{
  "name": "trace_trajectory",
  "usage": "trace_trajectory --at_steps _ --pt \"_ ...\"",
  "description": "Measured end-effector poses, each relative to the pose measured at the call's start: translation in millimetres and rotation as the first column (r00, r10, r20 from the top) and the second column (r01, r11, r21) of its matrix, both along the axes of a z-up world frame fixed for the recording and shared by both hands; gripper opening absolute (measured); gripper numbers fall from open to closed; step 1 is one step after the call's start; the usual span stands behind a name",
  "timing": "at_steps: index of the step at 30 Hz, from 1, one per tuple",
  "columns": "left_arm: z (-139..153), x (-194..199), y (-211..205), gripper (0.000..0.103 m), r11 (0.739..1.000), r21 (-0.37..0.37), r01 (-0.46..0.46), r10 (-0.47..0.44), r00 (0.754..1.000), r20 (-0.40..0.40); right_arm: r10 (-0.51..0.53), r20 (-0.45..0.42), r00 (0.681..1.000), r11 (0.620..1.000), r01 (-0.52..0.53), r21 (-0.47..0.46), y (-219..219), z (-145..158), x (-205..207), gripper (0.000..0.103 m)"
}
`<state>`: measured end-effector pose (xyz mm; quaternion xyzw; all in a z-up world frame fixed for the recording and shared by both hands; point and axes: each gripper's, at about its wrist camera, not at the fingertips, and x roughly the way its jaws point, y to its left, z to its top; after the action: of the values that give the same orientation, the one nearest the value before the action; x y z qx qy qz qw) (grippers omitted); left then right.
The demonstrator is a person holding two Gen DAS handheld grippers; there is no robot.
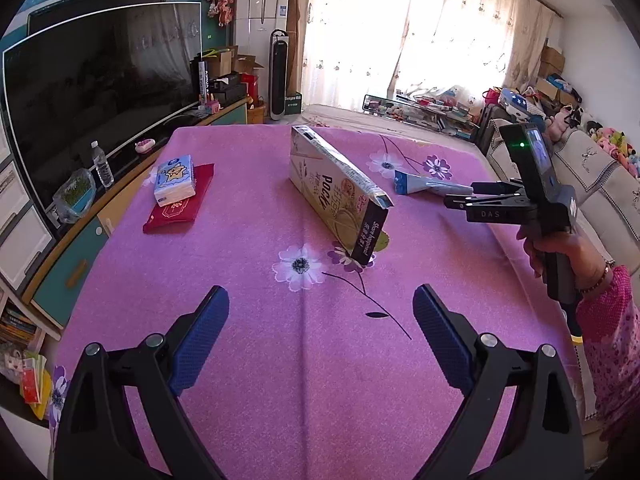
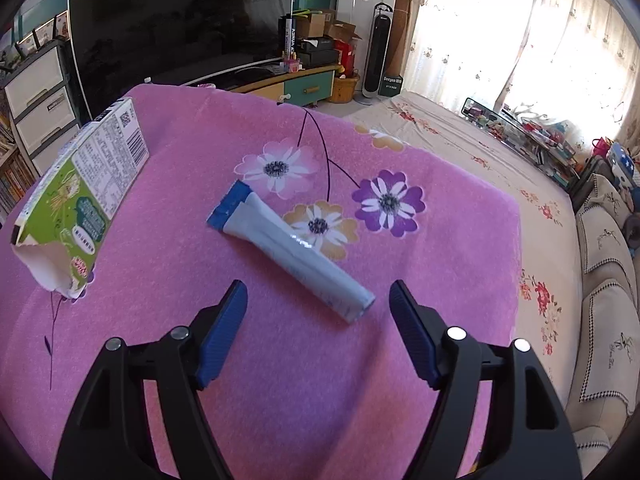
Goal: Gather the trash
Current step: 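Grasp the white toothpaste tube on the tablecloth with the right gripper, then carry the toothpaste tube over the yellow bin and open the right gripper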
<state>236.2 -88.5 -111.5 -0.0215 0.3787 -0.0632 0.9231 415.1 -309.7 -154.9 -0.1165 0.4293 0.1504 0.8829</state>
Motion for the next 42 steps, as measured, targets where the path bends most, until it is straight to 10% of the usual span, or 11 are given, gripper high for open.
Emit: trace_trajectory --at_steps 9,22,42 --pt "-10.0 18.0 3.7 0.092 1.000 -0.006 -0.012 0.011 0.999 -0.030 0.078 -0.071 0.994 0.997 -0.076 0.034 7.1 -9.6 27.8 0.070" --pt "-12.7 13.9 0.8 0.092 1.000 -0.016 -0.007 0.007 1.000 -0.026 0.074 -0.093 0.993 0.996 -0.070 0.049 11.5 -7.6 5.0 0.015" --pt "-3.2 -21.8 -8.3 0.092 0.999 -0.028 0.037 -0.036 0.999 0.024 -0.122 0.016 0.992 0.982 0.118 0.145 -63.5 62.1 -185.6 0.011"
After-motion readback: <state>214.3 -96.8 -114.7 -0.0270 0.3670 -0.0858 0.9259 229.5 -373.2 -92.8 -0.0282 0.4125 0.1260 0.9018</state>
